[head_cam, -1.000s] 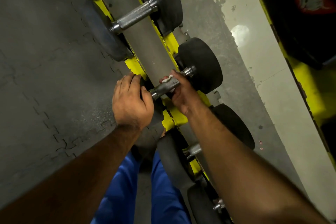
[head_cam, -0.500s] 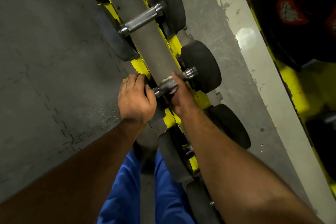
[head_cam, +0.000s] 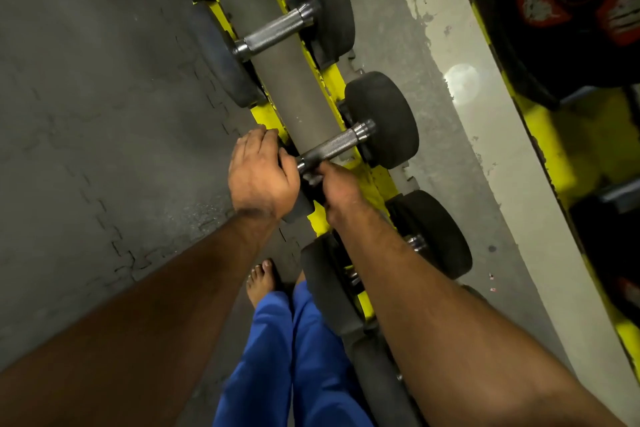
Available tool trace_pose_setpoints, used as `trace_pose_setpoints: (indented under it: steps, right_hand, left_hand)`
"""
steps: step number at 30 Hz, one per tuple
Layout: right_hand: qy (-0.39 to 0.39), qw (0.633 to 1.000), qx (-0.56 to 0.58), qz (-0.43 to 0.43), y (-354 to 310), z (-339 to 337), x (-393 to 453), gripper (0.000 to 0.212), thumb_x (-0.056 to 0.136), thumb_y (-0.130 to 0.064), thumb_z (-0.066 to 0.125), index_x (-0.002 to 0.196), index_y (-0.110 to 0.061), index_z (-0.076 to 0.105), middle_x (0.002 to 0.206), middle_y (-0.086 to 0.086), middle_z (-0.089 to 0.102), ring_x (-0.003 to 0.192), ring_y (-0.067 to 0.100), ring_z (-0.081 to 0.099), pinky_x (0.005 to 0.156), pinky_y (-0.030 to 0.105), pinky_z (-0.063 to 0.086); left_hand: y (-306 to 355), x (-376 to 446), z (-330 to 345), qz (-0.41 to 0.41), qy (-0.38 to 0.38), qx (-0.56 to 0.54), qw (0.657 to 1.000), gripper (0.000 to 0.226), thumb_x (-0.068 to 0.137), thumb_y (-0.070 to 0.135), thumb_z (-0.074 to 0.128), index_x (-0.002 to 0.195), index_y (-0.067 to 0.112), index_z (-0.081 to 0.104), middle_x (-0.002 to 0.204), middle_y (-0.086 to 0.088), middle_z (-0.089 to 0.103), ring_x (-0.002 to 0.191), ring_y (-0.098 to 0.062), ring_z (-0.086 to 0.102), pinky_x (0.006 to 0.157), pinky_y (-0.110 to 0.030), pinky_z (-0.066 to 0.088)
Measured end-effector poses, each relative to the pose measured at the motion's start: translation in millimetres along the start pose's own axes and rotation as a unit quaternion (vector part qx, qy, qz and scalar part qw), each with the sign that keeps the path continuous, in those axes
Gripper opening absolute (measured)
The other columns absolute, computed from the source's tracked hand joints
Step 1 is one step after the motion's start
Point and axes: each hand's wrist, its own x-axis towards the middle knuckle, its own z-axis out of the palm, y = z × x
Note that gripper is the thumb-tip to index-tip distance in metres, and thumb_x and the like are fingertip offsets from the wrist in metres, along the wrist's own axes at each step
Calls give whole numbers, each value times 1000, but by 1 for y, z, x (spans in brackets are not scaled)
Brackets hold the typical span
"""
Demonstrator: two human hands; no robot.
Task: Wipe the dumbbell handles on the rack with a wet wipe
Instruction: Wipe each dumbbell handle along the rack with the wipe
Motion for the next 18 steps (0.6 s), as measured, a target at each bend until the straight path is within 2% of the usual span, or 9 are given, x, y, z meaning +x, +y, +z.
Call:
trace_pose_setpoints:
  steps: [2, 5, 7, 9, 12, 14, 18]
  right_hand:
    - [17, 999, -32, -8, -1, 0, -4, 19, 84, -3, 58, 67, -11, 61, 65, 5, 62, 67, 20, 53, 67, 34, 43]
    - [38, 998, -38, -11, 0, -5, -14, 22, 86, 2, 53, 71, -12, 59, 67, 7, 57, 64, 21, 52, 68, 36, 50]
    - [55, 998, -23, -14, 0, -11, -25, 24, 88, 2, 49, 75, -15, 60, 72, 9, 58, 68, 24, 56, 81, 45, 58]
    - [63, 998, 1, -17, 0, -18, -41, 22, 87, 1, 50, 74, -14, 60, 78, 12, 57, 78, 28, 56, 87, 50, 56]
    - [65, 996, 54, -13, 4, -33, -70, 15, 89, -1, 55, 82, -13, 61, 98, 14, 59, 91, 30, 57, 76, 42, 57]
    - [65, 995, 69, -15, 7, -44, -84, 10, 89, -4, 58, 86, -13, 62, 107, 15, 58, 98, 30, 58, 77, 40, 58]
    - [82, 995, 12, -54, 17, -67, -97, 15, 91, -5, 62, 81, -15, 60, 85, 6, 58, 80, 20, 56, 67, 31, 55]
  left_hand:
    - [5, -2, -2, -4, -9, 22, 1000, 49, 92, 30, 34, 121, 0, 60, 125, -19, 60, 116, -37, 54, 105, -48, 41]
    - [13, -19, -5, 12, -21, 73, 997, 53, 96, 35, 34, 134, 2, 51, 142, -19, 50, 133, -35, 43, 117, -47, 29]
    - [16, -39, -6, 36, -21, 73, 996, 54, 97, 35, 37, 139, 3, 48, 151, -18, 42, 143, -33, 34, 120, -47, 22]
    - [17, -56, -10, 46, -16, 57, 997, 52, 97, 30, 41, 140, 2, 47, 153, -19, 39, 144, -33, 32, 120, -47, 23]
    - [19, -75, -19, 49, -17, 34, 998, 50, 94, 23, 46, 139, 2, 49, 151, -20, 42, 143, -33, 35, 119, -46, 27]
    - [24, -86, -24, 54, -30, 20, 998, 49, 91, 18, 49, 137, 2, 51, 149, -19, 44, 142, -33, 37, 118, -45, 27]
    - [31, -115, -28, 70, -53, -4, 996, 48, 87, 17, 44, 130, 0, 57, 137, -20, 55, 133, -35, 47, 115, -47, 35]
